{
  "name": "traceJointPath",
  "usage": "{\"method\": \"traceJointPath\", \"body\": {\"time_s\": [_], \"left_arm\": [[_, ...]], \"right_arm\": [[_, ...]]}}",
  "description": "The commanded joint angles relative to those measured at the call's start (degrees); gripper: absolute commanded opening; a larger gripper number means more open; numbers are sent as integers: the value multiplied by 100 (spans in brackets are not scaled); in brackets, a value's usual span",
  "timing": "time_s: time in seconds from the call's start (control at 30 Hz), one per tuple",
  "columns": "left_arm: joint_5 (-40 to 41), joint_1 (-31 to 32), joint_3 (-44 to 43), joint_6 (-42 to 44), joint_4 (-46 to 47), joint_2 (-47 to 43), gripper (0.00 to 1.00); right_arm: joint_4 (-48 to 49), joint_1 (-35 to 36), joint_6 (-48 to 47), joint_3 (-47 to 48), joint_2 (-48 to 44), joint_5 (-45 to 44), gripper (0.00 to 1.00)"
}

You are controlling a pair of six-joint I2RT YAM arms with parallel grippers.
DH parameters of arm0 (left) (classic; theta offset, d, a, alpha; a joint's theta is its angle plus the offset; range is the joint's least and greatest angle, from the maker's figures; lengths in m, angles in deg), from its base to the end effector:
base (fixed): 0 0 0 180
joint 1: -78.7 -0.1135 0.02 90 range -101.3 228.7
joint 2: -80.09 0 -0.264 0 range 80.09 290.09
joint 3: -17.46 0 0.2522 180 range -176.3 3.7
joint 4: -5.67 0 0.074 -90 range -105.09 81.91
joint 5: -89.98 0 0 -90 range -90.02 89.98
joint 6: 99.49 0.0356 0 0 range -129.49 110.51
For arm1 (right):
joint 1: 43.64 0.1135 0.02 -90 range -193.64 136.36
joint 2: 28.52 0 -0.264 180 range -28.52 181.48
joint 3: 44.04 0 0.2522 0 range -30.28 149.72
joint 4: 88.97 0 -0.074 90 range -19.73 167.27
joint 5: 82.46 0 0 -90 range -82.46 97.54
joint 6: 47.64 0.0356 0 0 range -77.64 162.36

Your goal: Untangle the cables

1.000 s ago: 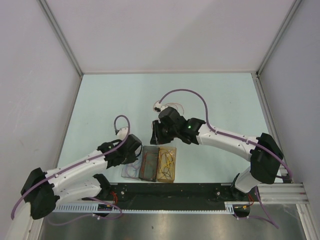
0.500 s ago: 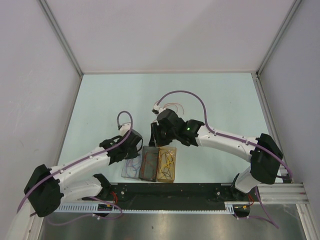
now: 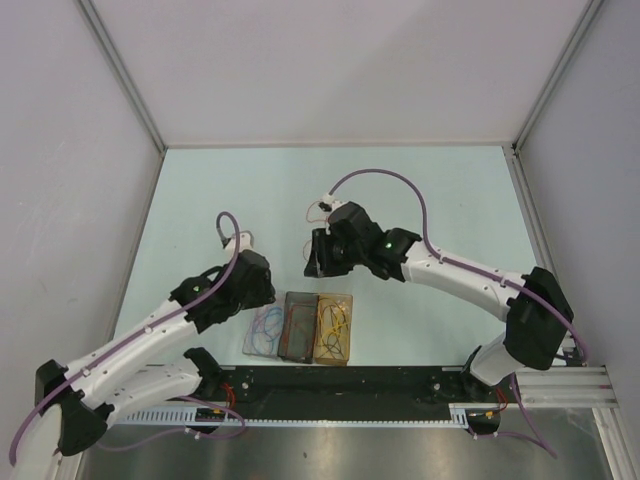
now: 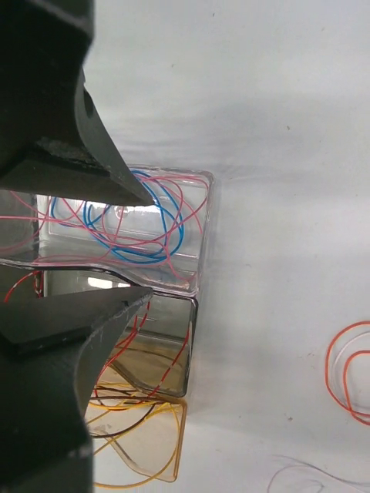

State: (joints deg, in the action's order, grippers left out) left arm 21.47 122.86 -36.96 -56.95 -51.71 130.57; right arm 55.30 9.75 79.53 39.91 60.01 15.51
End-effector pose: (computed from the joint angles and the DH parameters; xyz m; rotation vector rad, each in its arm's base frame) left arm 0.1292 -0.1073 0.2484 -0.2219 2.4207 -0.2537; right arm 0.2035 0.2822 0.2866 -0.4264 2.4287 0.9317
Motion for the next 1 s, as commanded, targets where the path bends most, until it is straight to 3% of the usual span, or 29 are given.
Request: {"method": "traceJointPath", "body": {"time_s": [0.0, 0.23, 0.43, 0.73, 0.97], "left_arm": [[188, -39, -714, 360, -235, 6, 56], [153, -39, -1663, 1343, 502, 1129, 69], [13, -39, -2436, 2020, 1407, 2621, 76], [-523, -303, -4150, 2549, 1795, 5022, 76], [-910, -663, -5468, 2207, 1576, 6551, 76]], "right_arm": [[1, -319, -245, 38, -442, -49, 42], [-851, -1022, -403, 3, -705, -760, 69], [-975, -1936, -280, -620, -1250, -902, 85], [-703, -2719, -386, -1543, -1681, -182, 86], [-404, -2886, -465, -1816, -1637, 231, 86]]}}
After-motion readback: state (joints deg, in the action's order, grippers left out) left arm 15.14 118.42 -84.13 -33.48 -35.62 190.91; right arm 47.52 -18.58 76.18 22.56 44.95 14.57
